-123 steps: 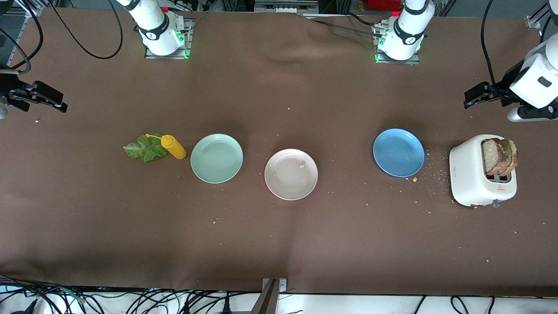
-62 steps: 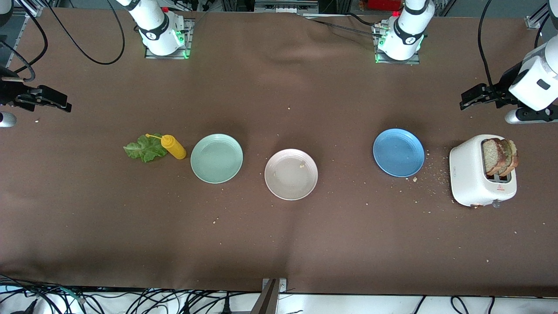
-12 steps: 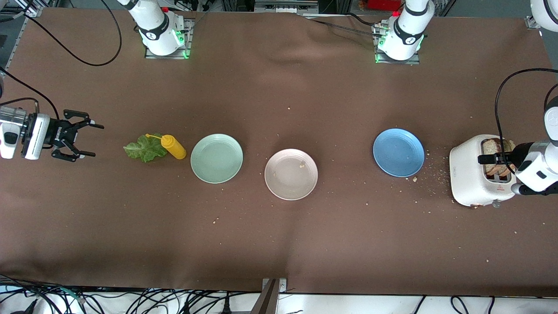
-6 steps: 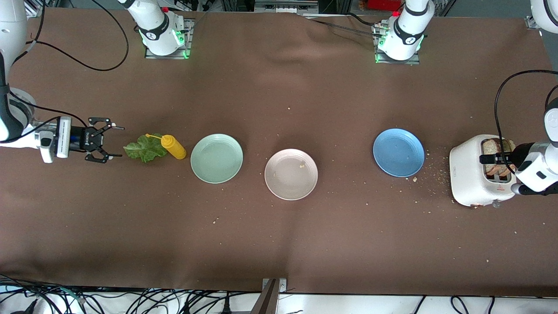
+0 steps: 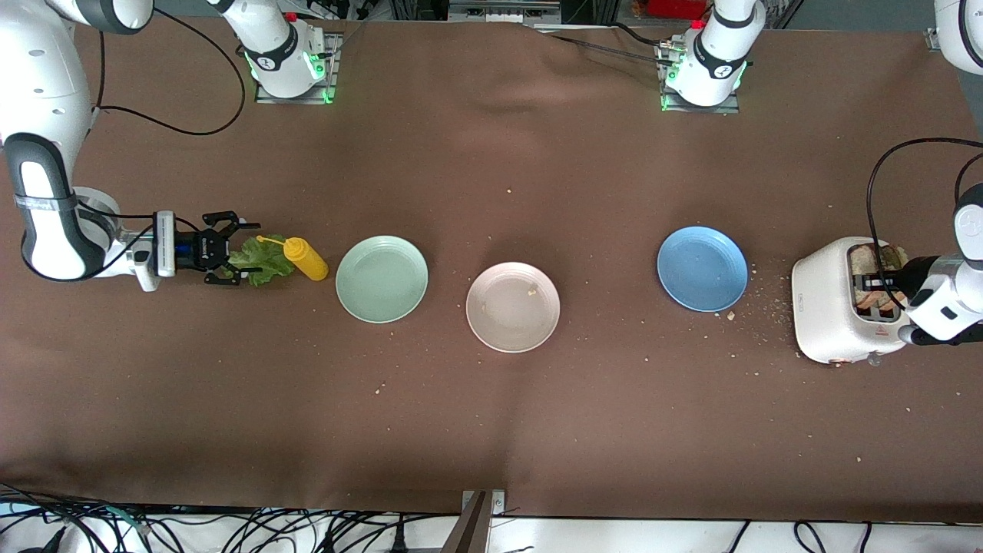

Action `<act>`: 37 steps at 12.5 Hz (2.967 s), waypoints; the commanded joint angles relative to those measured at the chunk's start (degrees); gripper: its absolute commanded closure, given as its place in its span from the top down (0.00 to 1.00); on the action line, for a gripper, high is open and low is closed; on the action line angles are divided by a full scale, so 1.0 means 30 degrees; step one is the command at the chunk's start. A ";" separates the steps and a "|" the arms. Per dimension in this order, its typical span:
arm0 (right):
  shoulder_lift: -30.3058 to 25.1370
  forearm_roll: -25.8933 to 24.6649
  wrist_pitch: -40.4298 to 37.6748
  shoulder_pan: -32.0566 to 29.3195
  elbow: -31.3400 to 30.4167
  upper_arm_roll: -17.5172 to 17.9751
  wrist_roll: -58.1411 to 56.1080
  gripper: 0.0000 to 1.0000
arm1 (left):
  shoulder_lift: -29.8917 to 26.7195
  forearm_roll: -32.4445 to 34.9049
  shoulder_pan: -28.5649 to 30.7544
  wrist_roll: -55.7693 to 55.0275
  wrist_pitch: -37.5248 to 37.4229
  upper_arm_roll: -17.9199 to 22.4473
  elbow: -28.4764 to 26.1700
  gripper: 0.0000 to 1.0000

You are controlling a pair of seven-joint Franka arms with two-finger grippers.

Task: Make sandwich in beige plate with both arms
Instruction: 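Grasp a bread slice with the left gripper while the right gripper grasps the mustard, then carry the bread slice with the left gripper onto the beige plate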

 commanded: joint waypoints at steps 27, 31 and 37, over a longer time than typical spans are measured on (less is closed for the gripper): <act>0.2611 0.3551 -0.1495 0.0986 0.2558 0.1643 -0.0796 0.00 | 0.5585 -1.7665 -0.8689 -0.6258 0.0457 -0.1802 0.5108 0.00; 0.1853 0.2442 -0.2201 0.0957 0.3814 0.1613 0.1720 0.00 | 0.6376 -1.8779 -0.9714 -0.6493 0.2856 -0.1802 0.5137 0.00; 0.1499 -0.0340 -0.4102 0.0811 0.7272 0.0911 0.6671 0.00 | 0.7199 -1.8778 -1.1181 -0.6375 0.4944 -0.1773 0.5137 0.00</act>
